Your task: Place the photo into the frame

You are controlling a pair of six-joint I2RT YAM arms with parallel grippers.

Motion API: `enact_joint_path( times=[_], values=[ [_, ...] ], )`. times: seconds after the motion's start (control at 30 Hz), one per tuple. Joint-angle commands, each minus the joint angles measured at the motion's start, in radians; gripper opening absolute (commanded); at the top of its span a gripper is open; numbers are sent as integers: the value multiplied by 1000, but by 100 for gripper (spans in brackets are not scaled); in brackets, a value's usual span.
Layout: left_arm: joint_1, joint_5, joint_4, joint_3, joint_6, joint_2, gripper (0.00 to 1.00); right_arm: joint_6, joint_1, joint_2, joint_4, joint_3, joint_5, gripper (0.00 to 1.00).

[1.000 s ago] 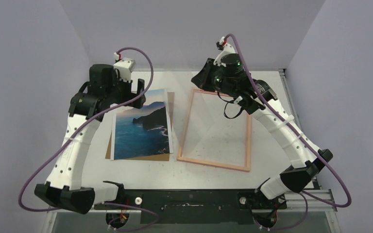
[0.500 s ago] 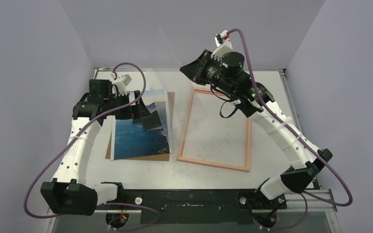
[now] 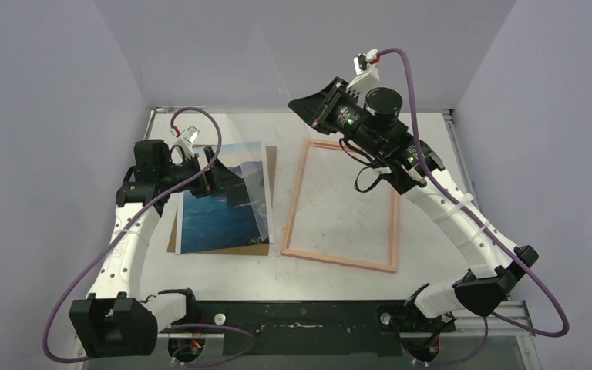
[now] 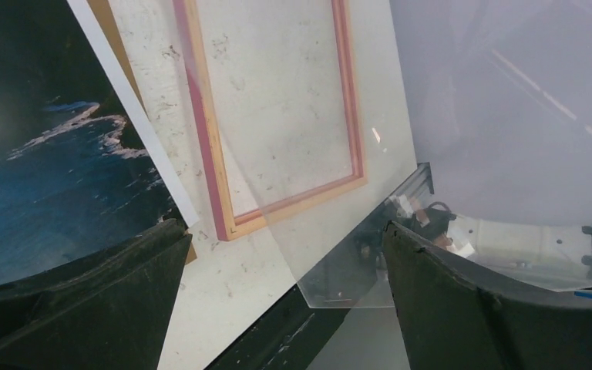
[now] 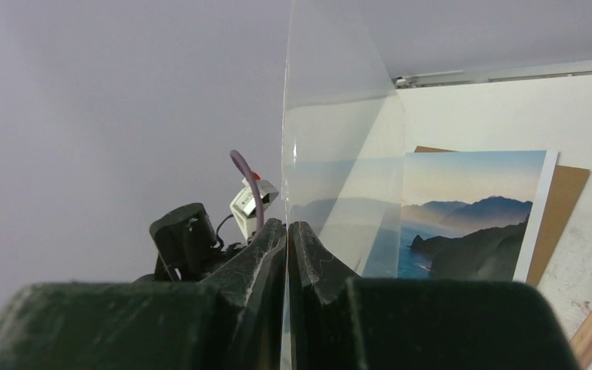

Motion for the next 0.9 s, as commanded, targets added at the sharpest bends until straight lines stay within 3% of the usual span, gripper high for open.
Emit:
enact_joint_path(
  times=[0.0, 0.1, 0.23, 0.4, 0.57, 0.87],
  values=[
    [54, 87, 184, -65, -100, -20, 96, 55, 6, -76, 149, -5, -5, 5],
    [101, 131, 315, -134, -197, -25, 96, 73, 3, -82, 158, -5, -6, 5],
    [156, 224, 758, -312, -486, -64, 96, 116, -2, -96, 212, -46, -30, 5],
    [158, 259, 922, -335, -631, -35, 96, 172, -11, -111, 275, -97, -59, 5],
    [159, 268, 1237, -390, -880, -23, 96, 206, -15, -120, 322, -140, -76, 5],
    [160, 268, 1335, -428, -945, -31, 97, 234, -44, -148, 348, -204, -88, 5]
  ],
)
